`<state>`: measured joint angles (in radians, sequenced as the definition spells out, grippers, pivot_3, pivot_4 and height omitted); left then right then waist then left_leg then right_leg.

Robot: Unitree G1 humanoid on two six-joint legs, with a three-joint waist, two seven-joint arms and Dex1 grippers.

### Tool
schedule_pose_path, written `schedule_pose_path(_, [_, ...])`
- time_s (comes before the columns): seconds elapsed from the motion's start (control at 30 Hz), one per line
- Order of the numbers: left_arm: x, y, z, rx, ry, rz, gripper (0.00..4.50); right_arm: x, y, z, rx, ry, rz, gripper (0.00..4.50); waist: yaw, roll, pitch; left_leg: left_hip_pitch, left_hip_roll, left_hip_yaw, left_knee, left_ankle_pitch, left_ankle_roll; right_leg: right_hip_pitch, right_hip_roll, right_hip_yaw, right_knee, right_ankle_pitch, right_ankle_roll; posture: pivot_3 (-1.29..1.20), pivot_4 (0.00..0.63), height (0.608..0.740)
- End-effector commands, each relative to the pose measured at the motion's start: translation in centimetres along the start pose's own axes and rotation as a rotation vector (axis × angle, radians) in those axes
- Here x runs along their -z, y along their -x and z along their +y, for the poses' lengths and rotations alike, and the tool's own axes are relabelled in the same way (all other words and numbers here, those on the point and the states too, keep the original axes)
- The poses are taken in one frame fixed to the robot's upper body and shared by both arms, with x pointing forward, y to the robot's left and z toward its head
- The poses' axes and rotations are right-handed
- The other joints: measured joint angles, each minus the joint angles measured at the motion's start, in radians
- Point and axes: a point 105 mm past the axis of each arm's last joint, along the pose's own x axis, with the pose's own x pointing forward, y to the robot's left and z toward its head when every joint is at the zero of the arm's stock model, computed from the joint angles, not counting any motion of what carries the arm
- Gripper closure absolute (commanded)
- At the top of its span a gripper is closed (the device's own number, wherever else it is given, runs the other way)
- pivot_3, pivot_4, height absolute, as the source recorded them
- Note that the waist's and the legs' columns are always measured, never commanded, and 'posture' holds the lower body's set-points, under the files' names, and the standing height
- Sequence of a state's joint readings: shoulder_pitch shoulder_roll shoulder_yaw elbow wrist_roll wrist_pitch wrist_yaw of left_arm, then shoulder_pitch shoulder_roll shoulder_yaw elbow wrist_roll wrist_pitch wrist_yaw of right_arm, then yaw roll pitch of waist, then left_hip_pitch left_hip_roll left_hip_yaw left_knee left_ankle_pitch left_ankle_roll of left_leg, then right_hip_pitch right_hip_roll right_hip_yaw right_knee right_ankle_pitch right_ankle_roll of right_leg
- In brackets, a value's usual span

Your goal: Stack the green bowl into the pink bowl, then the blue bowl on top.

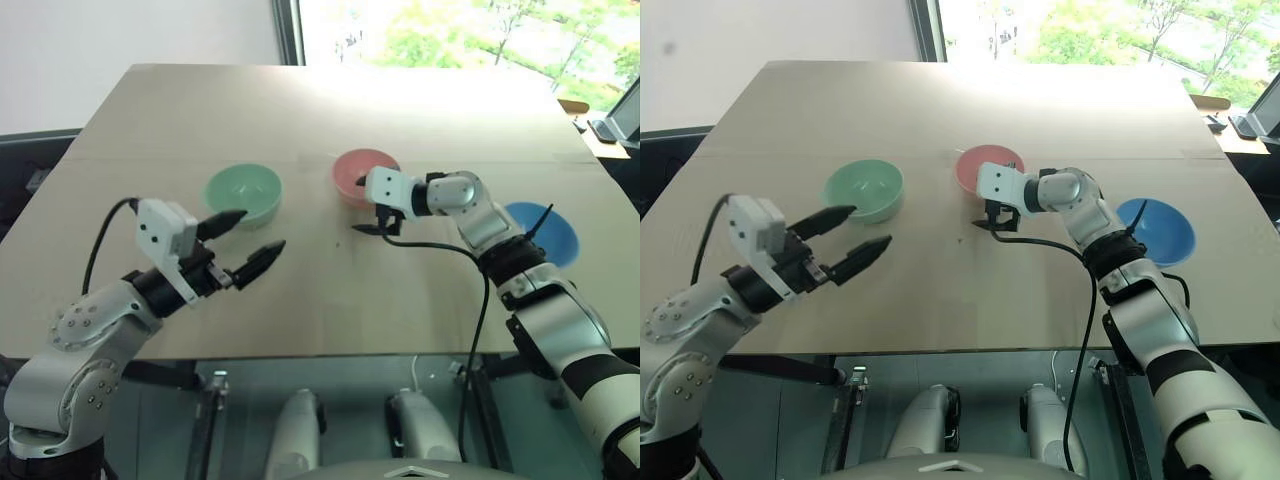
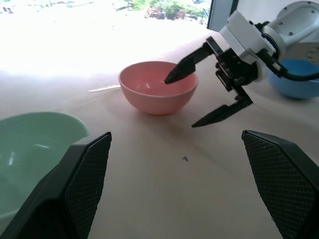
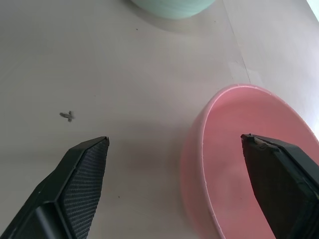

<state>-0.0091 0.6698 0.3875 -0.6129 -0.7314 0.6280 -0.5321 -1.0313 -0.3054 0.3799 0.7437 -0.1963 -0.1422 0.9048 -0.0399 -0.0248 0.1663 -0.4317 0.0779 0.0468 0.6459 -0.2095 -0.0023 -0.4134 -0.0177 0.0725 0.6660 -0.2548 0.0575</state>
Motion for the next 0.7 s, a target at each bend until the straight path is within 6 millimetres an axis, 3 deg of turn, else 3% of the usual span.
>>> schedule_pose_path(0.03, [-0.9, -0.2, 0.9, -0.055, -0.036, -0.03, 0.08, -1.5, 0.3, -1.6, 0.057, 0.057, -0.026, 0.0, 0.0, 0.0, 0.0, 0.0, 0.0, 0.0, 0.0, 0.0, 0.0, 0.0, 0.0, 0.0, 0.0, 0.0, 0.0, 0.0, 0.15, 0.74])
schedule_pose_path(0.17, [-0.8, -0.9, 1.1, -0.05, -0.255, -0.013, 0.08, -1.2, 0.5, -1.8, 0.076, 0.085, -0.009, 0.0, 0.0, 0.0, 0.0, 0.0, 0.0, 0.0, 0.0, 0.0, 0.0, 0.0, 0.0, 0.0, 0.0, 0.0, 0.0, 0.0, 0.15, 0.74])
schedule_pose_path(0.33, [-1.4, -1.3, 1.8, -0.089, 0.031, -0.101, 0.08, -1.2, 0.4, -1.9, 0.091, 0.049, -0.021, 0.0, 0.001, 0.0, 0.0, 0.0, 0.0, 0.0, 0.0, 0.0, 0.0, 0.0, 0.0, 0.0, 0.0, 0.0, 0.0, 0.0, 0.15, 0.74])
schedule_pose_path(0.47, [-0.9, -1.0, 0.7, -0.012, -0.091, -0.026, 0.08, -1.4, 0.4, -1.8, 0.089, 0.013, -0.041, 0.0, -0.004, 0.0, 0.0, 0.0, 0.0, 0.0, 0.0, 0.0, 0.0, 0.0, 0.0, 0.0, 0.0, 0.0, 0.0, 0.0, 0.15, 0.74])
schedule_pose_path(0.7, [-1.2, -0.2, -0.7, 0.096, -0.147, -0.01, 0.08, -1.6, 0.0, -1.5, 0.071, -0.01, -0.051, 0.0, -0.002, 0.0, 0.0, 0.0, 0.0, 0.0, 0.0, 0.0, 0.0, 0.0, 0.0, 0.0, 0.0, 0.0, 0.0, 0.0, 0.15, 0.74])
